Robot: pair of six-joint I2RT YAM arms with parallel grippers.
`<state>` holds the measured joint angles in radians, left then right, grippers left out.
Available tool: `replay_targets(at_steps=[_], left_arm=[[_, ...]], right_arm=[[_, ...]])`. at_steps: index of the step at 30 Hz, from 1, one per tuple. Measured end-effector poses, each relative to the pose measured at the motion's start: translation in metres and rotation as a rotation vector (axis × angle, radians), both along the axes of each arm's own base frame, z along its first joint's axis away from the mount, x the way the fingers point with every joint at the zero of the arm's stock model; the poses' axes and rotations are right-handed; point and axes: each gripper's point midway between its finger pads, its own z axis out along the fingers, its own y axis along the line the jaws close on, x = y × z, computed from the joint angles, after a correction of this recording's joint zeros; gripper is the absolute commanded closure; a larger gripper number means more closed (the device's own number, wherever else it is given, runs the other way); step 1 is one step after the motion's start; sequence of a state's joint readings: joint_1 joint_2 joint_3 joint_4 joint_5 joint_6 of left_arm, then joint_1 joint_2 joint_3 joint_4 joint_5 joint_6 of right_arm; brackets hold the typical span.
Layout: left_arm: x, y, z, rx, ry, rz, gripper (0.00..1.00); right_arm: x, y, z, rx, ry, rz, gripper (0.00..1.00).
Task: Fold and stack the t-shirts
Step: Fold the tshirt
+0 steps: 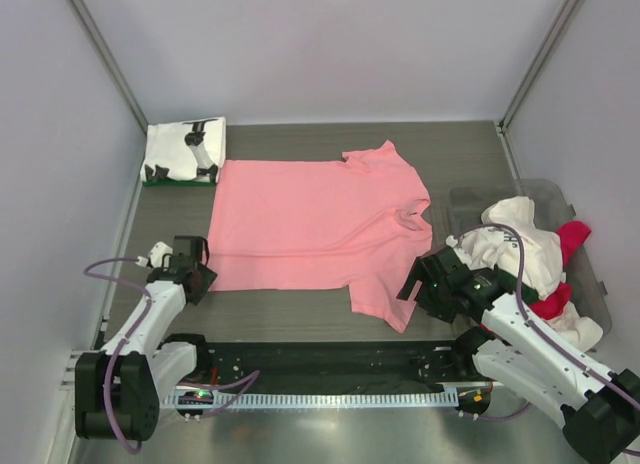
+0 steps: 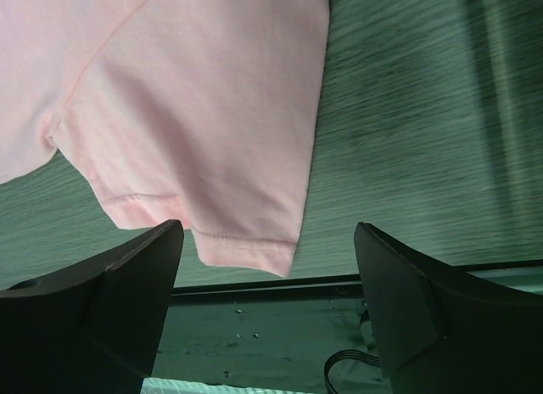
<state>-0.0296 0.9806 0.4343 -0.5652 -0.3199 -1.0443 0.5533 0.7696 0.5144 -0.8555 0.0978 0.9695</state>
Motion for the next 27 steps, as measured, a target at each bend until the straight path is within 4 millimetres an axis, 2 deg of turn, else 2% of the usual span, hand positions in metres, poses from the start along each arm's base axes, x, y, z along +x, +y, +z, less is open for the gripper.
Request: replay_targets(at_steps=[11, 14, 16, 21, 24, 25, 27], left_arm=[[0.006, 0.003, -0.003, 0.014, 0.014, 0.012, 0.78], [0.006, 0.003, -0.004, 0.017, 0.016, 0.013, 0.88], [0.008, 0.003, -0.004, 0.017, 0.014, 0.012, 0.99], [0.010, 0.003, -0.002, 0.017, 0.006, 0.004, 1.00], [0.011, 0.003, 0.004, 0.017, -0.022, 0.003, 1.00], [0.012, 0.003, 0.008, 0.017, -0.036, 0.003, 1.00], [0.014, 0.003, 0.016, 0.018, -0.068, 0.001, 1.00]], right_arm=[[-0.004, 0.003, -0.002, 0.008, 0.009, 0.007, 0.12], [-0.006, 0.005, -0.001, 0.014, 0.012, 0.007, 0.12], [-0.008, 0.007, -0.001, 0.018, 0.016, 0.013, 0.12], [-0.017, 0.018, -0.001, 0.035, 0.026, 0.043, 0.16], [-0.026, 0.027, -0.003, 0.040, 0.038, 0.073, 0.24], [-0.028, 0.030, -0.006, 0.039, 0.045, 0.081, 0.30], [-0.036, 0.034, -0.013, 0.023, 0.065, 0.099, 0.35]])
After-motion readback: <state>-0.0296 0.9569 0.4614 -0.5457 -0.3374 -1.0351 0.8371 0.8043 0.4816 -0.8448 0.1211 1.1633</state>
